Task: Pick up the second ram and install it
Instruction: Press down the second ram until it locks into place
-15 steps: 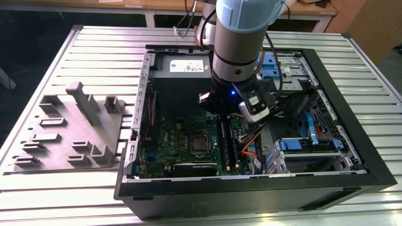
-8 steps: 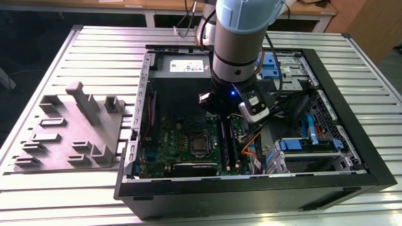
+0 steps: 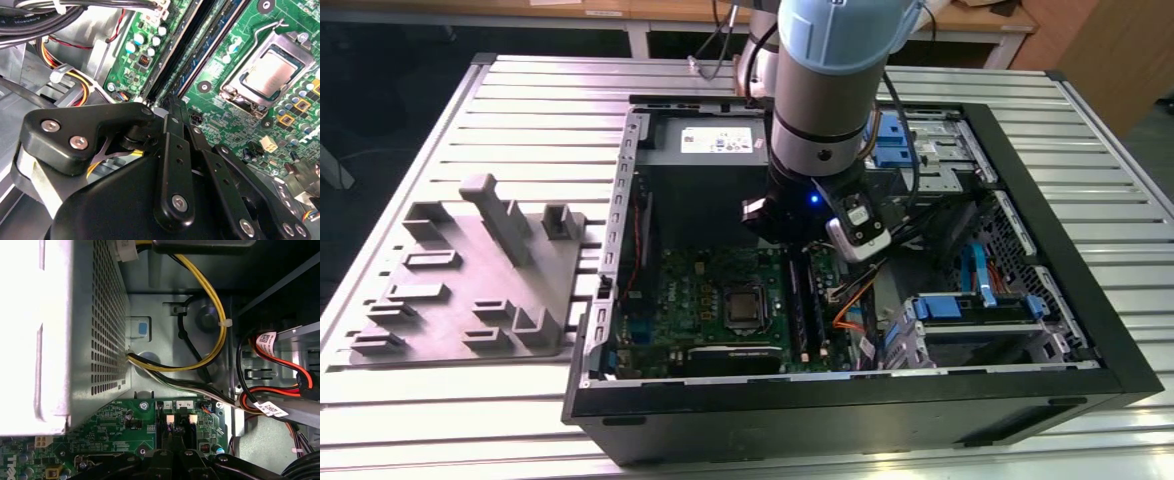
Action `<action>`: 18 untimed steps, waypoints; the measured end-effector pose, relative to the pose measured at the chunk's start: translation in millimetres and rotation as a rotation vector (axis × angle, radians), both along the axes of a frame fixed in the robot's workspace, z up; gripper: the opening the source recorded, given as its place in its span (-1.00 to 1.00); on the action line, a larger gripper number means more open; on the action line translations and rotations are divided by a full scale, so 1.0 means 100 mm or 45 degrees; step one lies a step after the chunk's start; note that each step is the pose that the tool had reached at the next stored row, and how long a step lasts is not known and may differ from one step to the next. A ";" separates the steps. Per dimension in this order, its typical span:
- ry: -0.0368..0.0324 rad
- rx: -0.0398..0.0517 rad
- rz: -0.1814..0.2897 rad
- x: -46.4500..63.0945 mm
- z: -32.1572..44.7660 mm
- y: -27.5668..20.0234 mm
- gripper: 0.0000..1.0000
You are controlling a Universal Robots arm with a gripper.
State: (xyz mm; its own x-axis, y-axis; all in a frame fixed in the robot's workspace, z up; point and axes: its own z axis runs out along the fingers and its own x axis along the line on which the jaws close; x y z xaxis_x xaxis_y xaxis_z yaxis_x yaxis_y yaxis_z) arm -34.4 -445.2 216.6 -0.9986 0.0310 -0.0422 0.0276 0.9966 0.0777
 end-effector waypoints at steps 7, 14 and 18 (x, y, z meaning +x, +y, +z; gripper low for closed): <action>-0.0001 0.000 0.000 0.00 -0.002 0.000 -0.80; -0.0010 0.001 0.000 0.00 0.023 0.003 -0.80; -0.0003 -0.005 0.000 0.00 0.105 0.001 -0.80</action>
State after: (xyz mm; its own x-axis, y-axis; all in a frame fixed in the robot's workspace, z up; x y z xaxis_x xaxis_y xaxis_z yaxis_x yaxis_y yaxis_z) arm -34.3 -445.2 227.1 -0.9986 0.0308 -0.0426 0.0276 0.9969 0.0736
